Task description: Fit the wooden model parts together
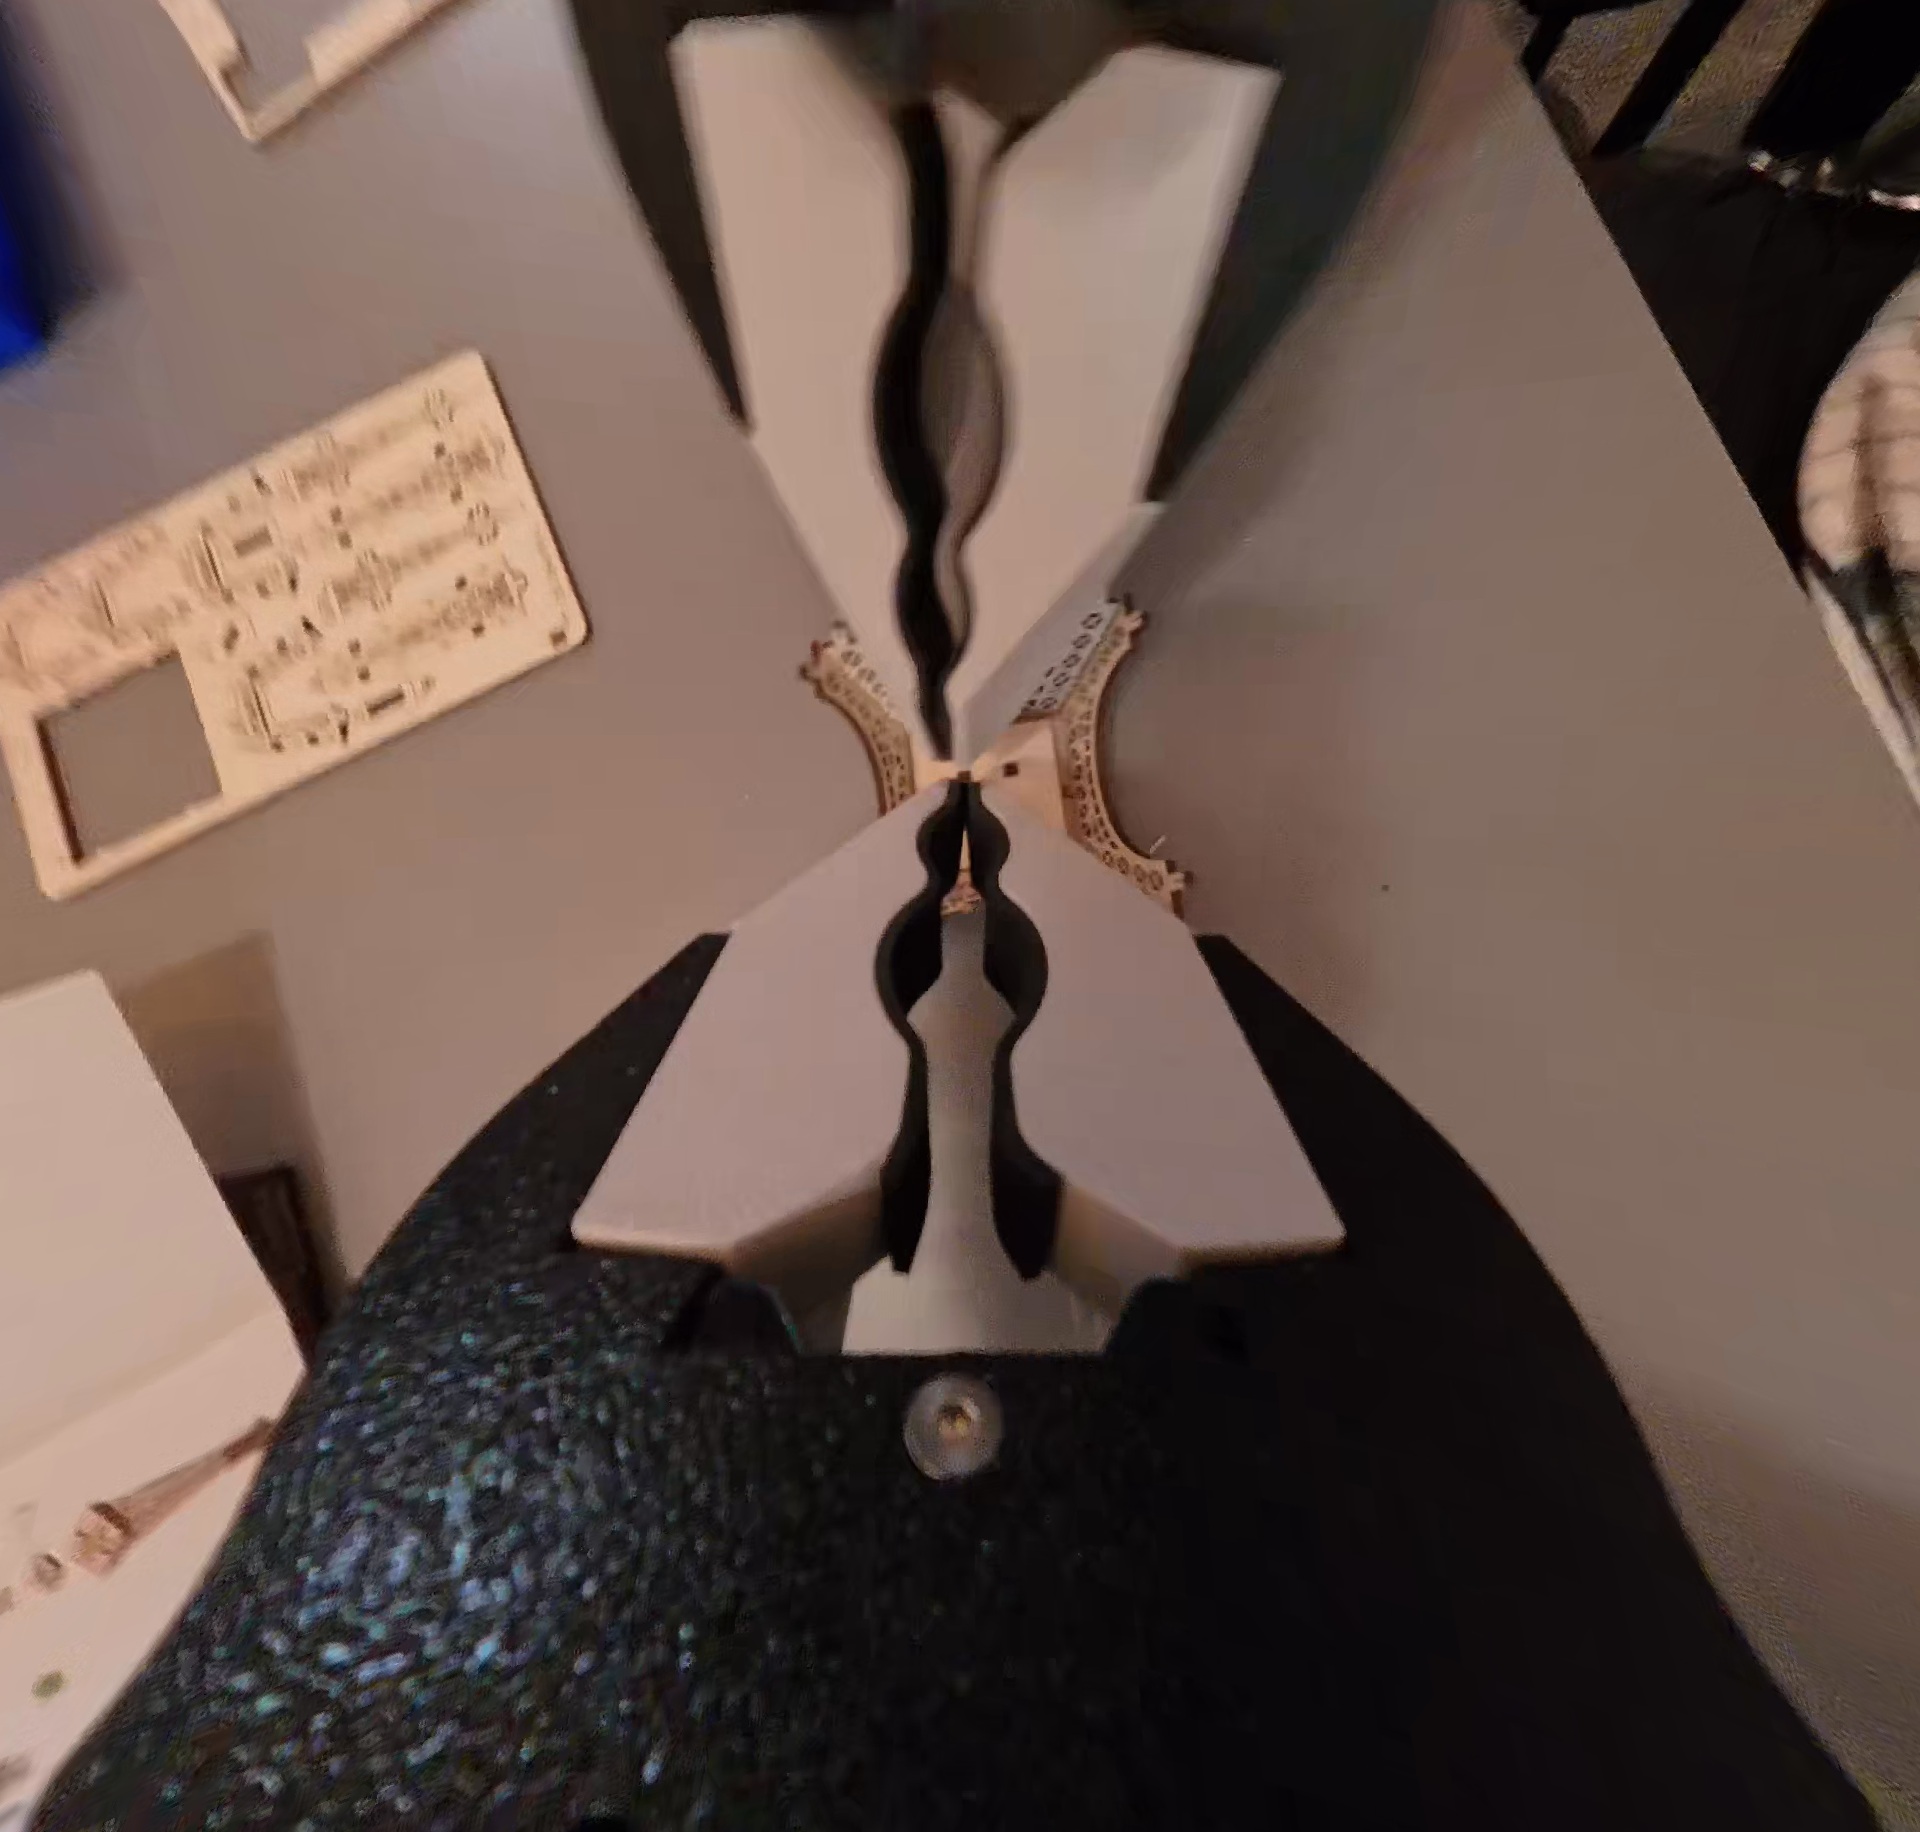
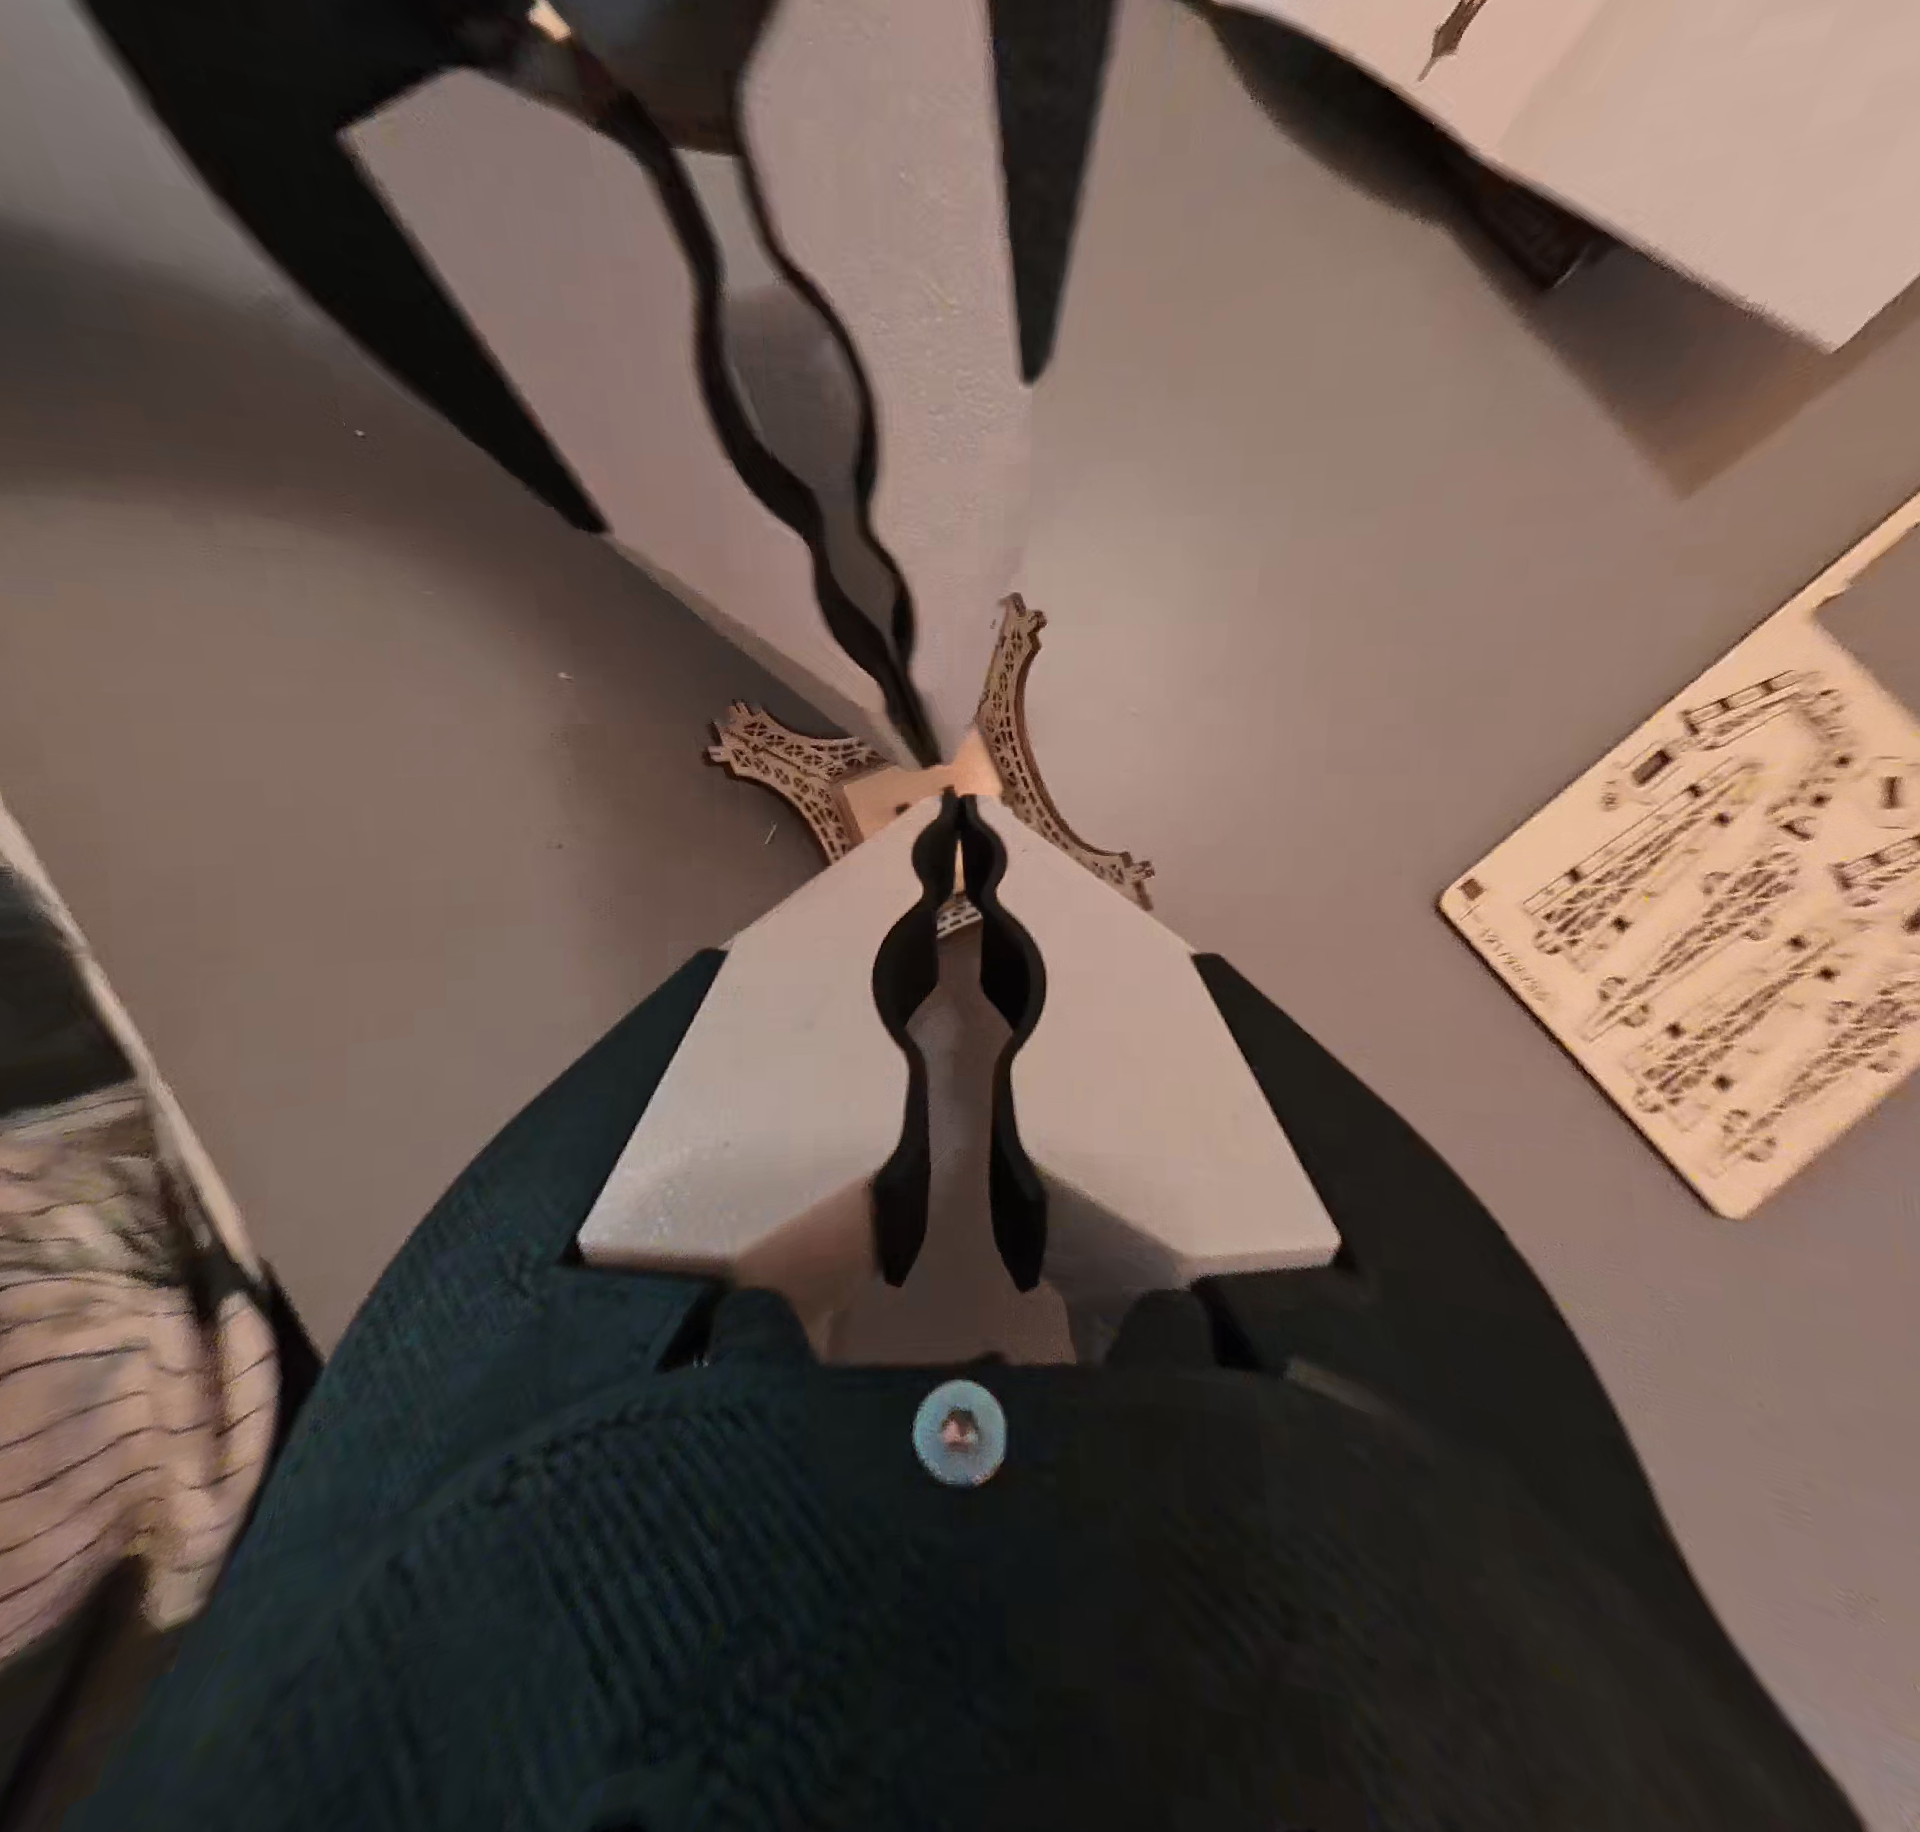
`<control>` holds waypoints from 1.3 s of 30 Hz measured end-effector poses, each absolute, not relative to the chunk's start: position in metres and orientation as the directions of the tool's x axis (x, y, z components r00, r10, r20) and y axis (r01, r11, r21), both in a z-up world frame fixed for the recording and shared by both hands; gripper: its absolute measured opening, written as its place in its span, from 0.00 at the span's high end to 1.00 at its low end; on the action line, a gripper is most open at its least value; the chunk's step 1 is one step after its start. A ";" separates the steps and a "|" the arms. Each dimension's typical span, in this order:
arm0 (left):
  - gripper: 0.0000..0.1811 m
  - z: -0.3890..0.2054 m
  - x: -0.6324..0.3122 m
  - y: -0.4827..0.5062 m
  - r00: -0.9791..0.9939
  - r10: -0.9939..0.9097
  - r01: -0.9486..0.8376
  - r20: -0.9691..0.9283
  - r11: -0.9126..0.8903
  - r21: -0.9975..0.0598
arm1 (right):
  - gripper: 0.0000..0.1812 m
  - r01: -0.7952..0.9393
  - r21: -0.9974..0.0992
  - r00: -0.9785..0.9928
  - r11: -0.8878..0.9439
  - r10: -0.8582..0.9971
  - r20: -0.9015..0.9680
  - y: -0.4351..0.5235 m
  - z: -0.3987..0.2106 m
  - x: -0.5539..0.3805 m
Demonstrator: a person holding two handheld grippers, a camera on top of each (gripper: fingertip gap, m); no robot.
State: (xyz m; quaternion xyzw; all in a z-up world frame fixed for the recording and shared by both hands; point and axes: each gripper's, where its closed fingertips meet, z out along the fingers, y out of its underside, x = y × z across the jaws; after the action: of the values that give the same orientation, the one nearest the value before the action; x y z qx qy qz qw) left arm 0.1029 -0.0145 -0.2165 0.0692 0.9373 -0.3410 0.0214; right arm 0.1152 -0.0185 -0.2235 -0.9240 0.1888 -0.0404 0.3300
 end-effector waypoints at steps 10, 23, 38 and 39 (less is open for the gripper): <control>1.00 -0.232 0.105 -0.023 -0.925 0.269 0.378 -0.267 0.706 -0.598 | 1.00 -0.369 -0.383 0.929 -0.847 -0.345 -0.133 -0.031 -0.240 0.123; 1.00 -0.249 0.102 -0.018 -0.846 0.407 0.527 -0.344 0.735 -0.426 | 1.00 -0.417 -0.253 0.903 -0.873 -0.368 -0.219 -0.023 -0.250 0.115; 1.00 -0.253 0.101 -0.020 -0.811 0.496 0.579 -0.310 0.755 -0.308 | 1.00 -0.397 -0.282 0.917 -0.874 -0.364 -0.165 -0.029 -0.253 0.117; 1.00 -0.253 0.101 -0.020 -0.801 0.507 0.593 -0.319 0.748 -0.298 | 1.00 -0.397 -0.287 0.917 -0.872 -0.364 -0.163 -0.029 -0.253 0.117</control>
State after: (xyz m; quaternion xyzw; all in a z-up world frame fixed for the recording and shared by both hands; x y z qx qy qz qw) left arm 0.1009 -0.0198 -0.2530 0.2962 0.9286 -0.1951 0.1094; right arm 0.1170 -0.0289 -0.2534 -0.9661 0.1967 0.0517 0.1592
